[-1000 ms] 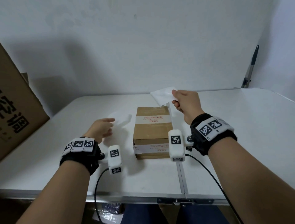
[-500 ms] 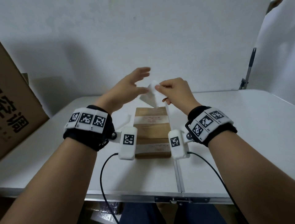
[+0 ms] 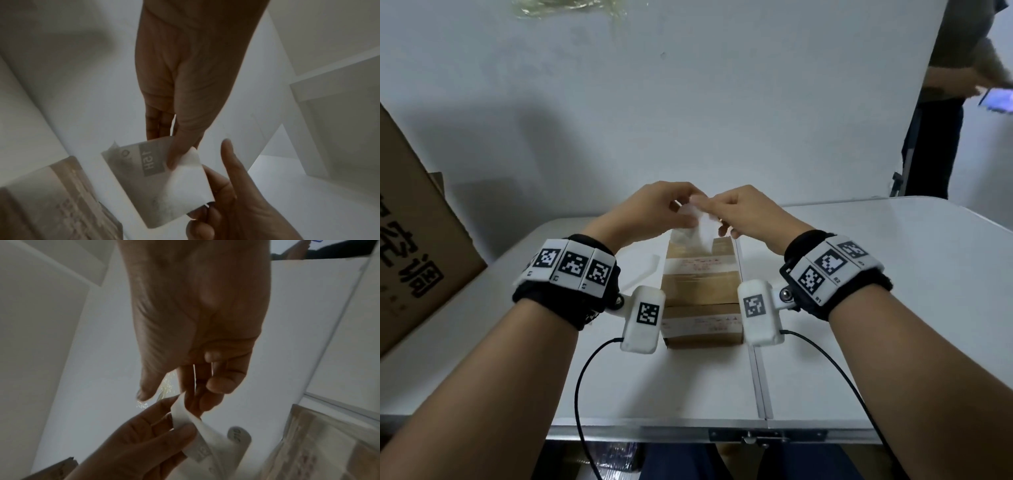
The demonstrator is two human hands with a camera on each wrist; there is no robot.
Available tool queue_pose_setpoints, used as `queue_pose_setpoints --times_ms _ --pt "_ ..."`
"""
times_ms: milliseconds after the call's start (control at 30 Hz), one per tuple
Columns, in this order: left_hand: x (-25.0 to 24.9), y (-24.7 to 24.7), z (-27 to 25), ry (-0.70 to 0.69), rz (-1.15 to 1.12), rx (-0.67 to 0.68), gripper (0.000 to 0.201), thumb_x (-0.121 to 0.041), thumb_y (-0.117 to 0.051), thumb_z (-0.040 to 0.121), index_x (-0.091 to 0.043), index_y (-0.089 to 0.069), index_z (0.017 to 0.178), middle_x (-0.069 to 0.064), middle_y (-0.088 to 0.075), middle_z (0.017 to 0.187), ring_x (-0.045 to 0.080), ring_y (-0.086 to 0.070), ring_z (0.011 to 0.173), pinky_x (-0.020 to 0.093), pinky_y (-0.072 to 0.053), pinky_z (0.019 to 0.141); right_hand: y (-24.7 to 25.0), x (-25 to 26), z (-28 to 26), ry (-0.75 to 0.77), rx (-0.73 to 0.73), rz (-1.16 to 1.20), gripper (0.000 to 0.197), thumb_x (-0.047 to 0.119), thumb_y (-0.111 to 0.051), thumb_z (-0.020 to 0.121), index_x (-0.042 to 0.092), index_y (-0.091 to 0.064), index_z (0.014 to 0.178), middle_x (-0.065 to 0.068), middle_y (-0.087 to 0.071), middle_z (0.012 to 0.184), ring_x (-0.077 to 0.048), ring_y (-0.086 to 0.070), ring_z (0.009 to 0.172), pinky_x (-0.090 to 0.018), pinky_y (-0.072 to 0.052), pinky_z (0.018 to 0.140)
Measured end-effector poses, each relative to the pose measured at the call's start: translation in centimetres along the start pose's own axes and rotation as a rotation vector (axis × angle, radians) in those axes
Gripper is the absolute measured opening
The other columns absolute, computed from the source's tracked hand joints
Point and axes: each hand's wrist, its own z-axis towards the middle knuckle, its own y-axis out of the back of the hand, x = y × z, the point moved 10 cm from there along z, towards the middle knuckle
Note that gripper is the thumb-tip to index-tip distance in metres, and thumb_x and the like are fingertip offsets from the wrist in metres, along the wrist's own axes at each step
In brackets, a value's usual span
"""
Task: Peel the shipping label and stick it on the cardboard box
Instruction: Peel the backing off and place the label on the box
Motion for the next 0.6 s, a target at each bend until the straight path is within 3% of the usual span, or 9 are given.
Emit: queue_pose_setpoints --times_ms 67,167,267,333,467,600 --pt "0.5 0.3 0.1 0.011 -0.083 -0.031 0.03 -0.014 -0.07 0.079 -0.04 -0.066 0.094 -0.014 -0.059 0.075 0.011 -0.051 0.068 0.029 -0.043 0.067 0.3 -0.9 0.2 -0.061 -0.027 0.12 0.059 0.055 -0.05 0.09 -0.001 -0.067 0.088 0.004 -0.061 0.082 -0.012 -0.061 0.064 -0.024 -0.047 0.063" --pt "1.2 0.4 -0.1 0.017 -0.197 -0.055 0.03 -0.011 -0.072 0.08 -0.03 -0.07 0.102 -0.016 -0.06 0.064 0.011 -0.05 0.066 0.034 -0.041 0.066 0.9 -2.2 0.3 -0.099 -0.085 0.251 0.03 0.033 -0.049 0.096 0.009 -0.066 0.102 -0.003 -0.066 0.097 -0.014 -0.062 0.078 -0.024 -0.05 0.069" --pt "1.1 0.3 -0.6 0.004 -0.328 -0.076 0.025 -0.007 -0.072 0.081 -0.02 -0.071 0.102 -0.002 -0.069 0.085 0.012 -0.059 0.078 0.033 -0.049 0.077 -0.3 -3.9 0.3 -0.192 0.026 0.308 0.027 0.022 -0.054 0.093 0.014 -0.062 0.118 -0.005 -0.063 0.122 -0.021 -0.065 0.103 -0.031 -0.054 0.093" --pt "1.1 0.2 -0.8 -0.004 -0.351 -0.104 0.02 -0.005 -0.071 0.082 -0.016 -0.07 0.099 -0.003 -0.069 0.086 0.008 -0.061 0.078 0.023 -0.05 0.078 -1.6 -4.3 -0.3 -0.253 0.133 0.429 0.032 0.016 -0.054 0.094 0.013 -0.059 0.125 -0.008 -0.061 0.129 -0.029 -0.066 0.111 -0.036 -0.053 0.098" --pt "0.7 0.2 -0.9 -0.039 -0.326 -0.13 0.014 -0.009 -0.072 0.081 -0.017 -0.07 0.092 -0.001 -0.067 0.084 0.008 -0.059 0.073 0.022 -0.049 0.075 -2.6 -3.9 -1.3 -0.286 0.227 0.606 0.035 -0.004 -0.051 0.093 0.001 -0.055 0.127 -0.018 -0.067 0.115 -0.031 -0.068 0.1 -0.027 -0.057 0.085" --pt "-0.1 0.1 -1.1 -0.075 -0.256 -0.104 0.013 -0.012 -0.072 0.081 -0.025 -0.07 0.086 -0.006 -0.067 0.081 0.006 -0.059 0.071 0.022 -0.05 0.074 -1.5 -4.7 -0.7 -0.279 0.111 0.626 0.04 -0.009 -0.052 0.092 0.0 -0.05 0.13 -0.022 -0.065 0.106 -0.022 -0.07 0.08 -0.022 -0.06 0.073"
